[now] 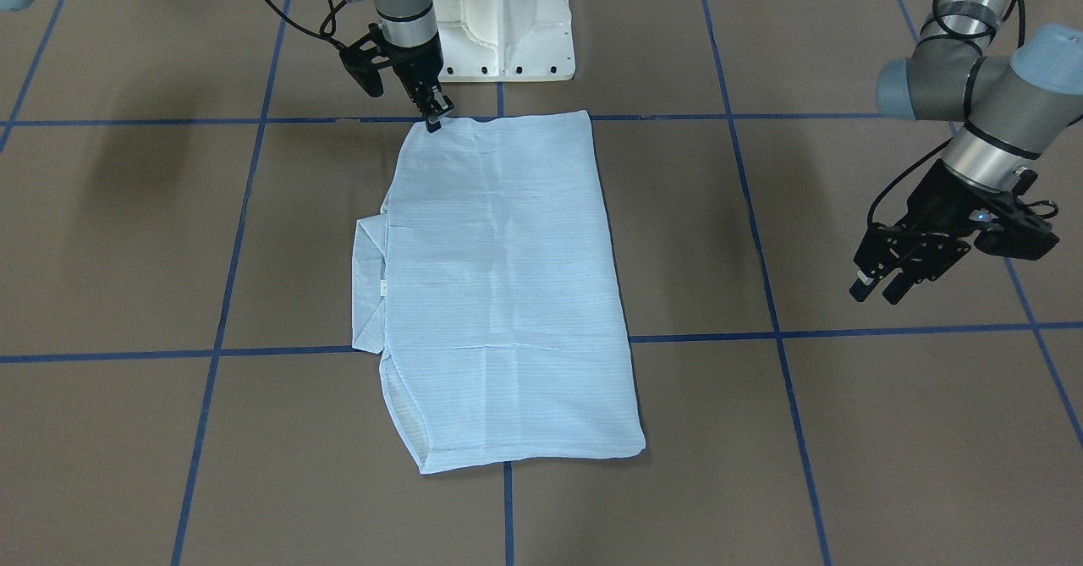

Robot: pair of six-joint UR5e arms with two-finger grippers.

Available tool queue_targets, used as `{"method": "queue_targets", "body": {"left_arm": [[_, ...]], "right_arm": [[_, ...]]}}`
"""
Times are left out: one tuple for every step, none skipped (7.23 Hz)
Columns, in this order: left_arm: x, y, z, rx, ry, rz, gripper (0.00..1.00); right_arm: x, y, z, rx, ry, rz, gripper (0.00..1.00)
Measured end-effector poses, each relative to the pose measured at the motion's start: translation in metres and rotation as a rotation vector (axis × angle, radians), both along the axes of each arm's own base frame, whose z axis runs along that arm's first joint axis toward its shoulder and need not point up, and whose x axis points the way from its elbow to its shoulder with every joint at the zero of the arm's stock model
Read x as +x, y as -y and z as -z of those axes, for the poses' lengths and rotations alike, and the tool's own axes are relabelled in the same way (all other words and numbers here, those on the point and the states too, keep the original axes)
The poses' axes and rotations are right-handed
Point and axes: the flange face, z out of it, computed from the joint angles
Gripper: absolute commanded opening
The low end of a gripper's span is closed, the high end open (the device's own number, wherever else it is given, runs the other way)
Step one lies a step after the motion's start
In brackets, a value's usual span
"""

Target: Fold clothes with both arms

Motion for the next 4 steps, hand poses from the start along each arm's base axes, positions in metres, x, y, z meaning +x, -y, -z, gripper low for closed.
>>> {"method": "queue_targets", "body": {"left_arm": [[0.009,-0.006,0.01,-0.054,-0.051,0.011,0.6],[0.032,-0.023,0.027,-0.135,-0.124,0.011,0.6],[0.059,-0.045,0.047,-0.232,-0.204,0.017,0.6],[0.086,-0.077,0.068,-0.338,-0.284,0.026,0.6]], "right_arm": [[0.003,0.001,0.003,-0.003,0.006,0.0,0.0],[0.005,0.001,0.005,-0.004,0.009,0.0,0.0],[0.006,0.002,0.005,-0.004,0.01,-0.001,0.0],[0.008,0.002,0.006,-0.005,0.013,-0.001,0.0]]}}
